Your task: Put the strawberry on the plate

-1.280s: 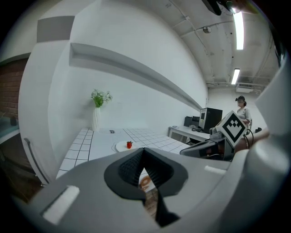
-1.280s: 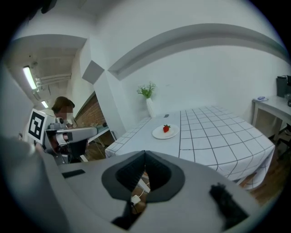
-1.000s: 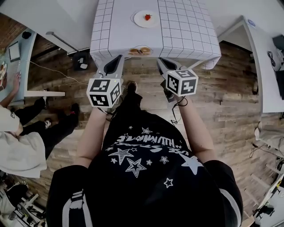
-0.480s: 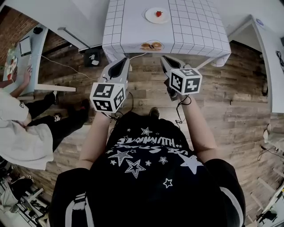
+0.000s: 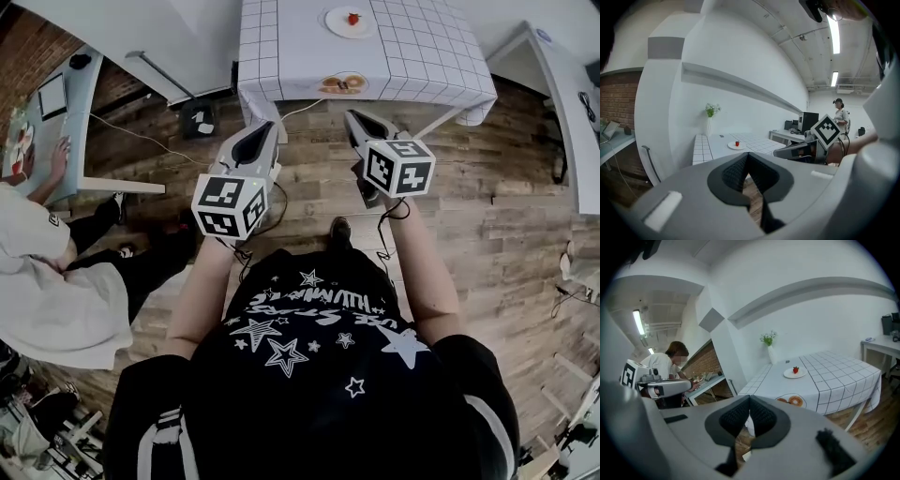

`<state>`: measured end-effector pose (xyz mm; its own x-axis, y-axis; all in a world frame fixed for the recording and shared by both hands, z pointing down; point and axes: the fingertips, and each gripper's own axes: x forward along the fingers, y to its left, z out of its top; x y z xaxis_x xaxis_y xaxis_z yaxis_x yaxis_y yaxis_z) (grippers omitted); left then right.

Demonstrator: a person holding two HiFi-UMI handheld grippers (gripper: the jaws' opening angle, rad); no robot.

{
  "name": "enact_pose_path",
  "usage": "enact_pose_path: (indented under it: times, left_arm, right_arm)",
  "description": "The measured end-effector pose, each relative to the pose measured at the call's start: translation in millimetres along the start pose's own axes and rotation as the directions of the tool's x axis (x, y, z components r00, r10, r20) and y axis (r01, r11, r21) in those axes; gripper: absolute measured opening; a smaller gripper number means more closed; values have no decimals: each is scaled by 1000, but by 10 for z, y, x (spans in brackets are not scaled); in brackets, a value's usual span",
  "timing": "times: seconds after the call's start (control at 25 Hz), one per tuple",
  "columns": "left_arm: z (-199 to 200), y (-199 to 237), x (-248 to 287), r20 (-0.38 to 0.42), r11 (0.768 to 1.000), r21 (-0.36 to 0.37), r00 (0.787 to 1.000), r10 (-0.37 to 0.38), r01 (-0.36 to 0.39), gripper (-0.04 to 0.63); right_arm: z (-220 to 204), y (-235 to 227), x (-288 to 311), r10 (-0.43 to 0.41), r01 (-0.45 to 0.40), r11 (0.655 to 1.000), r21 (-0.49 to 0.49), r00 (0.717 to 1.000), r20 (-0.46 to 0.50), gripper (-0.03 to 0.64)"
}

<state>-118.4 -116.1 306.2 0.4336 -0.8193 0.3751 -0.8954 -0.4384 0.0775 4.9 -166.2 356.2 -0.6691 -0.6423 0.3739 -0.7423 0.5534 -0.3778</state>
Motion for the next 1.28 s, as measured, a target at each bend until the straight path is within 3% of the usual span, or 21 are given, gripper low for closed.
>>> enact_pose_path:
  times: [0.52, 0.76, 0.92, 1.04, 1.28]
  left_arm:
    - [-116, 184, -355, 86, 990, 17, 986, -143, 142, 9]
    - [32, 213, -714, 91, 982, 13, 978, -187, 187, 9]
    - [33, 316, -674, 77, 975, 2, 972, -223, 224, 9]
    - [-76, 196, -727, 53, 973, -12, 972, -228, 229, 9]
    - [-280, -224, -1316, 28, 970, -6, 970, -242, 242, 9]
  right_arm:
    - [-165, 613, -106, -122, 125, 990, -70, 992, 42, 12]
    - [-77, 1081, -303, -155, 158, 985, -67, 987, 50, 12]
    - [-105, 1198, -268, -189, 191, 980, -51, 981, 35, 13]
    - [-243, 1235, -417, -201, 202, 979, -42, 979, 19, 13]
    - [-537, 1645, -1005, -210, 211, 977, -35, 977, 25, 14]
